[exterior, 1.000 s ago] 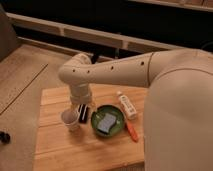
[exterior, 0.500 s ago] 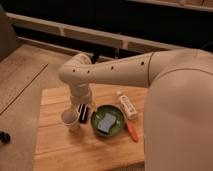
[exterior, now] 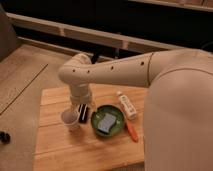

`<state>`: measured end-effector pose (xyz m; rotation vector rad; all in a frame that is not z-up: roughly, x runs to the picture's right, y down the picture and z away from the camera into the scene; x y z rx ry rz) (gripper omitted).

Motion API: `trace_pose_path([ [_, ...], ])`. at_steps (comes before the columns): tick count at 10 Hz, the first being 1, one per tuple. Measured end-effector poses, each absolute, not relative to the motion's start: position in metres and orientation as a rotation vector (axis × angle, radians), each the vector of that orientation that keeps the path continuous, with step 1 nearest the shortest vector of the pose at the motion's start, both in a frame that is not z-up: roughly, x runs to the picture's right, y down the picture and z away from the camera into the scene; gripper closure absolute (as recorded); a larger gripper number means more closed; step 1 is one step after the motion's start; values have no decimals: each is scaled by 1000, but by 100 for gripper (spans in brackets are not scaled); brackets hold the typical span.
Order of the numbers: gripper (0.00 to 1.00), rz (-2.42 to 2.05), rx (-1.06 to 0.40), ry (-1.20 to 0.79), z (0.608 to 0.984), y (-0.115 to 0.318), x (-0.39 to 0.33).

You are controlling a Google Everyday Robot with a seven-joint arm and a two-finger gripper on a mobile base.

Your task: Place the eraser in the ceramic cup

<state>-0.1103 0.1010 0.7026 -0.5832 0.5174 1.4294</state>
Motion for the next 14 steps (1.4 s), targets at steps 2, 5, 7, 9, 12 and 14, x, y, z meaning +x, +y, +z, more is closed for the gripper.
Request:
trace_pose_path([
  [2,35,1445,-529,480,710,83,-124],
  [5,35,1650,-349,369,754,17,-123],
  [7,35,1744,-298,350,765,4,-114],
  [9,35,1753,-299,349,764,4,-117],
  [12,35,1752,-297,352,765,4,-116],
  [14,35,1743,-342,376,781,17,-118],
])
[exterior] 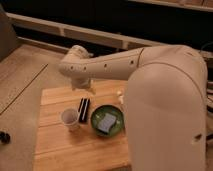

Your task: Place the eraser in the ceramic cup

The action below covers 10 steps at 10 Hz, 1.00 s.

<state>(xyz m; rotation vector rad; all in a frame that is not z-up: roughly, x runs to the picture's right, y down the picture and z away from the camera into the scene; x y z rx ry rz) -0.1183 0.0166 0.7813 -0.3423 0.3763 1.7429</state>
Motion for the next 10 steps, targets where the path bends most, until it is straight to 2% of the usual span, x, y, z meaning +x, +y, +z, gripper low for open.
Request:
trace_pose_path([
  [3,35,1723,-454,391,825,45,-137],
  [10,35,1635,-537,352,897,65,-147],
])
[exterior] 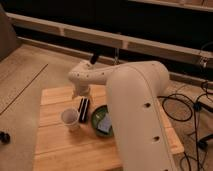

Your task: Place the eraser in the ceramic cup

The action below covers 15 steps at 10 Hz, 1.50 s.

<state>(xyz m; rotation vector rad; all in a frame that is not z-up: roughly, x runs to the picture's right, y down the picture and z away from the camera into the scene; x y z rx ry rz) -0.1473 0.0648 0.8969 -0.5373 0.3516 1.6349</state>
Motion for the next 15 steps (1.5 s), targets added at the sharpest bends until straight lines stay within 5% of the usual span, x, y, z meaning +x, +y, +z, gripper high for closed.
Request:
trace_pose_path([
  [7,37,1574,-588,407,942,85,-156],
  [13,93,1572,-583,426,945,79,-151],
  [15,100,1577,-525,402,935,54,-144],
])
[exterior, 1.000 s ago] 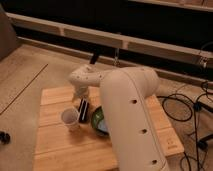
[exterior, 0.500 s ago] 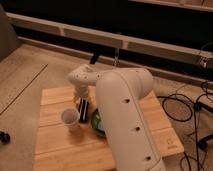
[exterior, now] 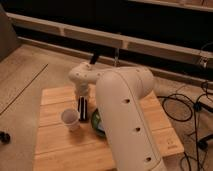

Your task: Place the eraser in the ceramic cup

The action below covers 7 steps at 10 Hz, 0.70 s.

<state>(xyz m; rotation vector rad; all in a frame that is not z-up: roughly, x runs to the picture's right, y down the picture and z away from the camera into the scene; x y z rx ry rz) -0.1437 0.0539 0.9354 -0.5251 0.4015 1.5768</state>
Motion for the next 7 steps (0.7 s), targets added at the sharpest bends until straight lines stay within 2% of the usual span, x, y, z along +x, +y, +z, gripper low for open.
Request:
trace_pose_path([
  [3,100,1577,-411,314,899,-8,-137],
  [7,100,1442,-261,150,808,-70,-176],
])
